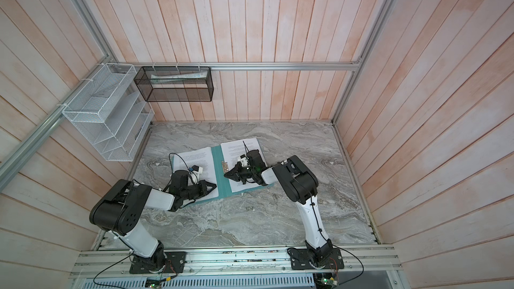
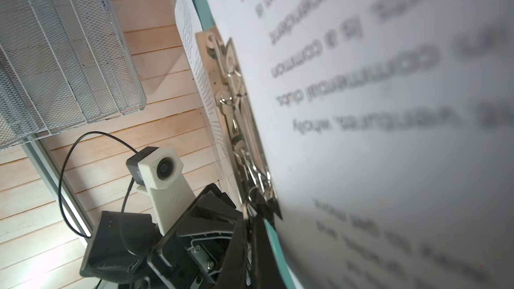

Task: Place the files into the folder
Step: 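Lift the right gripper off the clip while the left gripper rises from the folder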

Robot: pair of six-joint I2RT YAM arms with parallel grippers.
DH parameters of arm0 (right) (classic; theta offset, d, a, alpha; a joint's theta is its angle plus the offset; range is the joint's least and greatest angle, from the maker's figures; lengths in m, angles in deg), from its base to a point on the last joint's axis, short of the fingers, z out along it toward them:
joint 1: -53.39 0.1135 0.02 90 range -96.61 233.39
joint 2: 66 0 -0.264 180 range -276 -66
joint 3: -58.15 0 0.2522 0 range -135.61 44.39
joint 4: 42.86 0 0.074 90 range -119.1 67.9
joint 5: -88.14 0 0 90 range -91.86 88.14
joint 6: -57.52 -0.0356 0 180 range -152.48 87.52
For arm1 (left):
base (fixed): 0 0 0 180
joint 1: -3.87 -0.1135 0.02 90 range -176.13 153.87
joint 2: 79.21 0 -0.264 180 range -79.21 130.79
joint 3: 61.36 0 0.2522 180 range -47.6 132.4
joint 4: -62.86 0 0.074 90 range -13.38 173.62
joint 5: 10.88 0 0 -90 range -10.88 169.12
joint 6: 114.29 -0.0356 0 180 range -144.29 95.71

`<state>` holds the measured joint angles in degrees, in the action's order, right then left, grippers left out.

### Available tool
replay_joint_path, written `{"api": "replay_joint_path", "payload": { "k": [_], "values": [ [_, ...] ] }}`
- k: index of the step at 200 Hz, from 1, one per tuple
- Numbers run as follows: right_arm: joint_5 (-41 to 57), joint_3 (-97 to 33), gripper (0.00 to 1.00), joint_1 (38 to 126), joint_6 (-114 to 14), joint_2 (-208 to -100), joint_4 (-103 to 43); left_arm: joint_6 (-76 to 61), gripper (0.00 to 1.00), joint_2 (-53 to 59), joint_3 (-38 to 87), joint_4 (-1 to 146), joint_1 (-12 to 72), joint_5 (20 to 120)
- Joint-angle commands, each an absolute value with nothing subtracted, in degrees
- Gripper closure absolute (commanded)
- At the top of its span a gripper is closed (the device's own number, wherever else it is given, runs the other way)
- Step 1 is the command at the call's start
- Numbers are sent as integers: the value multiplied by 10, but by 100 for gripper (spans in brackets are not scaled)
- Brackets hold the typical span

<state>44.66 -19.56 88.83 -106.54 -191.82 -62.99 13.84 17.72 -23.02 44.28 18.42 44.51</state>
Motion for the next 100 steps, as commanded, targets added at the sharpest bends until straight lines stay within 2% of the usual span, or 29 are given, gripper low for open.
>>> {"api": "replay_joint_path", "payload": {
  "k": [1,24,55,100],
  "values": [
    [438,-164,100,891,-1041,-1876,-562,125,84,183,-233,560,185,485],
    [399,-144,100,886,-1013,-1843,-527,118,78,137,-209,600,185,489],
    [399,-152,100,886,-966,-1824,-473,105,61,63,-161,683,185,509],
    [428,-163,100,882,-876,-1812,-424,83,54,-30,-102,797,185,551]
  ]
}}
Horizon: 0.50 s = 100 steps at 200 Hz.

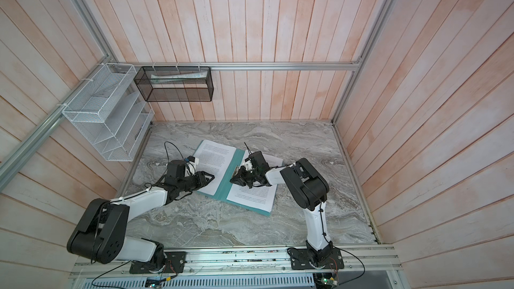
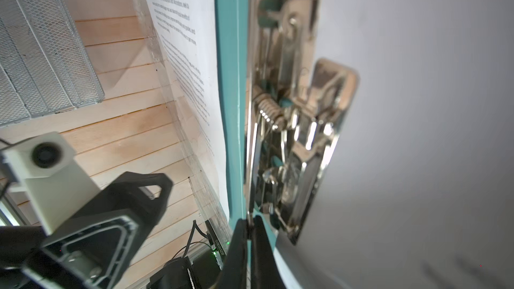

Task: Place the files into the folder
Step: 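Lift the right gripper off the clip while the left gripper rises from the folder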

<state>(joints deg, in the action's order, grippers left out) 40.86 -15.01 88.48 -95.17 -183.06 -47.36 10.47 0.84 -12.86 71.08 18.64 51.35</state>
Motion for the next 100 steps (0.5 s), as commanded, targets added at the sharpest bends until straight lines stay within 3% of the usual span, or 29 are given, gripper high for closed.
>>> {"api": "replay_joint_path", "payload": {
  "k": [1,40,100],
  "values": [
    [429,-164,100,882,-872,-1812,-422,83,54,-32,-100,799,185,551],
    [442,-203,100,881,-743,-1812,-298,74,52,-56,-86,843,175,573],
    [439,-205,100,872,-673,-1813,-241,84,51,-63,-119,835,151,586]
  ]
}}
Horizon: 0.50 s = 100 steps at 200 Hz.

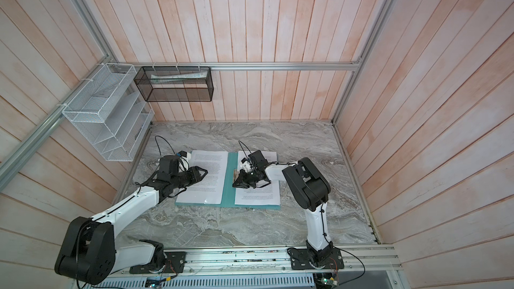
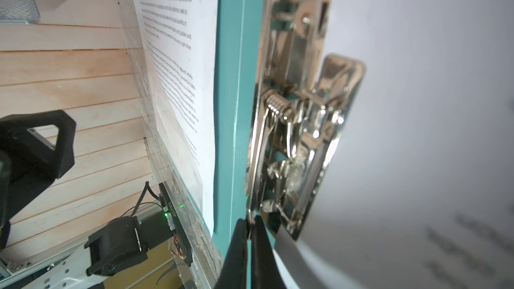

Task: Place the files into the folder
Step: 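Lift the right gripper off the clip while the left gripper rises from the folder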

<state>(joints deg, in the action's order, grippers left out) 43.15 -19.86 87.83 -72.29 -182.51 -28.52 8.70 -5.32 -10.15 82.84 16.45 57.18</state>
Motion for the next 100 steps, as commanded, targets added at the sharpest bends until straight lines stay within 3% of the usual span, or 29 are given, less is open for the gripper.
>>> {"api": "replay_joint_path", "payload": {
  "k": [1,14,43,84,100],
  "values": [
    [439,-205,100,872,-672,-1813,-241,84,51,-63,-120,835,151,586],
    [440,-203,99,865,-670,-1810,-241,84,51,-66,-123,837,140,588],
    [463,-200,45,845,-668,-1764,-262,76,46,-71,-114,849,110,590],
    [471,-243,29,821,-638,-1695,-212,55,40,-67,-53,930,94,657],
    [460,-247,18,801,-618,-1671,-185,44,37,-63,-26,965,92,688]
  ]
}}
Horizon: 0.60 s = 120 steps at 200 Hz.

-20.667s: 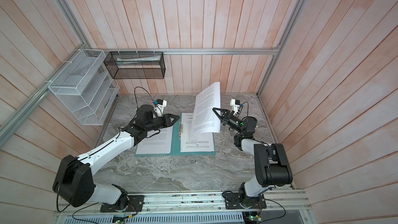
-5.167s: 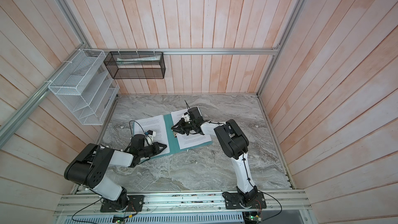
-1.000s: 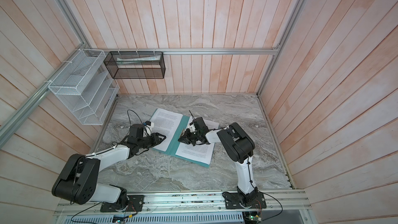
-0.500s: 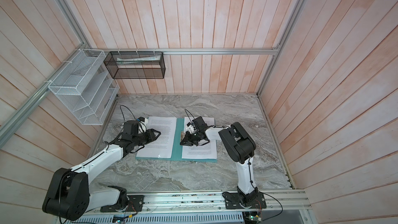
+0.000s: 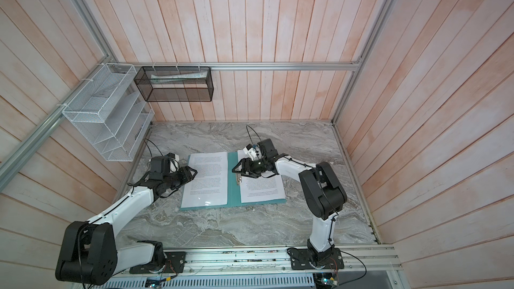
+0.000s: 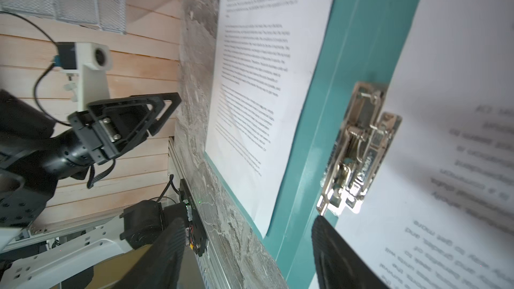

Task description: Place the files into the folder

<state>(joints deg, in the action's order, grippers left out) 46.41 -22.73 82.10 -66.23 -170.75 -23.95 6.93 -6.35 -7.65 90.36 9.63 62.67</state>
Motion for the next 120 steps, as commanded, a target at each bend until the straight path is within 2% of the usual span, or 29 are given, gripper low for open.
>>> {"api": "replay_joint_path", "payload": {
  "k": [1,18,35,56,78,120],
  "values": [
    [458,-247,17,799,-616,-1670,-183,43,36,-63,-25,967,92,690],
    [418,-248,8,760,-585,-1648,-145,33,33,-64,-9,990,86,702],
    [324,-248,2,719,-558,-1626,-106,25,32,-66,-5,1004,72,695],
    [147,-236,2,694,-533,-1601,-75,23,31,-77,-15,1009,61,689],
    [22,-148,2,685,-548,-1538,-153,30,31,-87,-39,990,51,672],
    [54,-102,2,643,-547,-1530,-159,59,32,-95,-117,910,37,669]
  ]
}}
